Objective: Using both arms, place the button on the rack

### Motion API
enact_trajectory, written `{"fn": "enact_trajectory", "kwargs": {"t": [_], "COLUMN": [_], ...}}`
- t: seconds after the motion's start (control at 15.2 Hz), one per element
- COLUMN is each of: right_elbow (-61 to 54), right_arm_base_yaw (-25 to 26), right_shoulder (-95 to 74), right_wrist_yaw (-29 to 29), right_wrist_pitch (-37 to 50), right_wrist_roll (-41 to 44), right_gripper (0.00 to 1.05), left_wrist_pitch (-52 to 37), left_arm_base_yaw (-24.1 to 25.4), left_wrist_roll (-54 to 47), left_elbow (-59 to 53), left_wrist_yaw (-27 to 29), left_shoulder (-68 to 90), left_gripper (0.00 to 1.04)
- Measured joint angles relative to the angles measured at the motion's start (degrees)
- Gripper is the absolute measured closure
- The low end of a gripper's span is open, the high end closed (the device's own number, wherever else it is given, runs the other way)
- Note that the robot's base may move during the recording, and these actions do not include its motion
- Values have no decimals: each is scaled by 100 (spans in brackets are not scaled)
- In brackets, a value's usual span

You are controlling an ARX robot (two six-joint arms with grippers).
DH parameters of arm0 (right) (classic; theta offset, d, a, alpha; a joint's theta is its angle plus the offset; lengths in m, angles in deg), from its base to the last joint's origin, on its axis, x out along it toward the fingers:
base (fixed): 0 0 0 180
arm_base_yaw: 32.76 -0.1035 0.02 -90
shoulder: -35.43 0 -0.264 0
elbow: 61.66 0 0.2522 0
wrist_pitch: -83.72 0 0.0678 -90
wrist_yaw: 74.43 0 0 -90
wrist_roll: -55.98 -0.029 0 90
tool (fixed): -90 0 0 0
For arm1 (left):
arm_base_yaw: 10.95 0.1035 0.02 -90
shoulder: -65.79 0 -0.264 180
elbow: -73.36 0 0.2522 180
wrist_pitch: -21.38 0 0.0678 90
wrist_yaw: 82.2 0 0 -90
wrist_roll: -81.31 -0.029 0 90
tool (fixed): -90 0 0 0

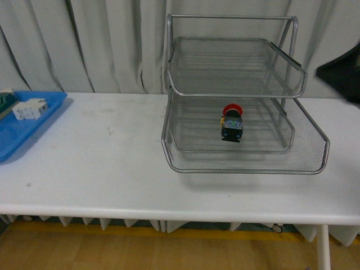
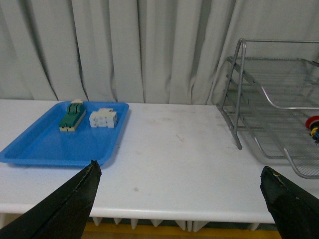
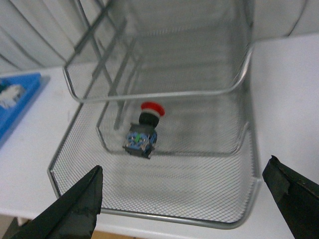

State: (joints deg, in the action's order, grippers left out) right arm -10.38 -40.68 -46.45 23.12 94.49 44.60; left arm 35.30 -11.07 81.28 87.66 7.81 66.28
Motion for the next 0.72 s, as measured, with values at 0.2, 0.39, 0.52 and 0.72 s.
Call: {"fn": "enact_trajectory", "kwargs": {"t": [0.2, 0.39, 0.52, 0.72], "right_elbow": [1147, 1556, 1561, 1541], "right_arm_base_yaw": [-527, -916, -1012, -1054], "right_shoulder": [-1150, -1436, -1530, -1591], "right_wrist_yaw": [-188, -295, -278, -273], "right_wrist_pitch": [-933, -1598, -1864, -2087], "right_wrist_roll": [-258, -275, -280, -341], "right_gripper": [20, 51, 68, 101], "left_wrist_pitch": [2, 2, 2, 2], "left_arm_base_yaw": [0, 0, 0, 0], "left_wrist_roll": [0, 2, 0, 2], "left_elbow": [0, 0, 0, 0], "left_wrist_yaw": [2, 0, 0, 0], "left_shoulder": [0, 0, 0, 0], "left_gripper": [7, 7, 7, 7]}}
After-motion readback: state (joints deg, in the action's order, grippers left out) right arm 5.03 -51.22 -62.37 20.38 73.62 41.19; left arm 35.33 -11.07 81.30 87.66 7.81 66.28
